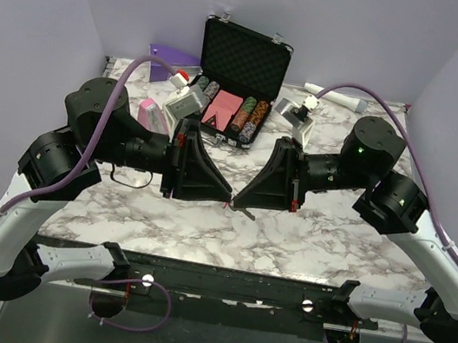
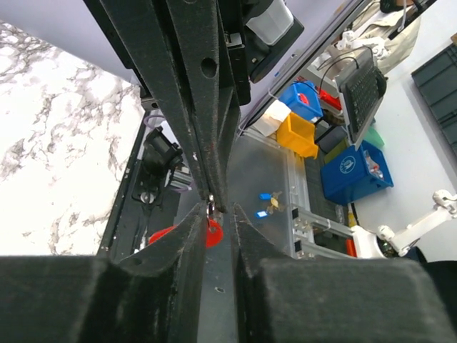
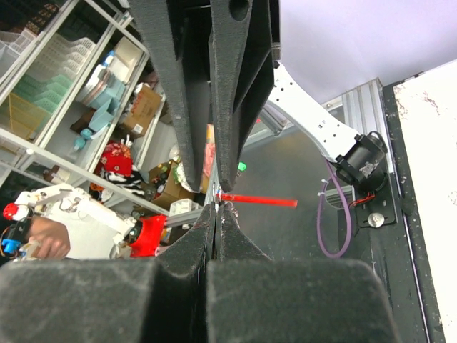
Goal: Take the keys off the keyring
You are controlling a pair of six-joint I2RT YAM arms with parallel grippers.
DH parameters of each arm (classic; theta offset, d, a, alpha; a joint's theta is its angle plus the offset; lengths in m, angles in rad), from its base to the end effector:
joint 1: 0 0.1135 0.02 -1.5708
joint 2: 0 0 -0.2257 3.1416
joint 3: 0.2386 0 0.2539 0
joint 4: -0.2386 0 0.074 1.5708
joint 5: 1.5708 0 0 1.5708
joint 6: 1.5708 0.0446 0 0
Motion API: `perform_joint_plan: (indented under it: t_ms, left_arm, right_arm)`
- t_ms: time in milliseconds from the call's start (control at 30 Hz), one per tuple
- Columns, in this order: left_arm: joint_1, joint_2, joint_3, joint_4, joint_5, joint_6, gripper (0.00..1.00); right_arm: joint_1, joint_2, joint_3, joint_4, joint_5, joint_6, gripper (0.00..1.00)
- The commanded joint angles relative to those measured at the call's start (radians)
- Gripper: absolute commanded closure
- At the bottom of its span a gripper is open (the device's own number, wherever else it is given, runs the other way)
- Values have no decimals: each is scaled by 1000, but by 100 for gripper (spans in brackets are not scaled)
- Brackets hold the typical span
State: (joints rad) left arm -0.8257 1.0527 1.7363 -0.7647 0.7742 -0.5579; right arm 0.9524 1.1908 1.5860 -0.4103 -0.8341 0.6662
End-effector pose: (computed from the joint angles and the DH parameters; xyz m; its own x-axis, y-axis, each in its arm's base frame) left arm 0.0904 -0.1440 0.5033 -0.5750 0.0650 -0.8156 0.8176 0.0083 -0.5757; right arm 0.1150 0.2186 0.4719 -0.6105 -0.1419 -0.7792 -0.7625 -0.1606 0.6267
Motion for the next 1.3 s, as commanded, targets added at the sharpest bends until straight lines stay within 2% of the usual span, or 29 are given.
perform_joint_plan:
  t_ms: [0, 100, 133, 367, 567, 800, 1267]
  left_arm:
    - [3, -7, -8, 30, 27, -11, 77]
    - [2, 0, -4, 28, 30, -13, 85]
    - [2, 1, -1, 24, 33, -11, 100]
    - [2, 3, 14, 8, 56, 1, 100]
    - [-12, 52, 89, -126, 69, 70, 100]
    - [-46, 75, 95, -176, 68, 99, 100]
    - [-121, 150, 167, -283, 68, 147, 100]
  right_arm:
    - [2, 6, 34, 31, 13, 4, 99]
    - [2, 4, 35, 33, 16, 4, 99]
    - [2, 6, 35, 33, 16, 6, 99]
    - [2, 9, 31, 27, 16, 4, 99]
    - [2, 23, 46, -28, 24, -14, 99]
    - [3, 44, 71, -99, 29, -42, 99]
    - [2, 52, 58, -114, 1, -34, 99]
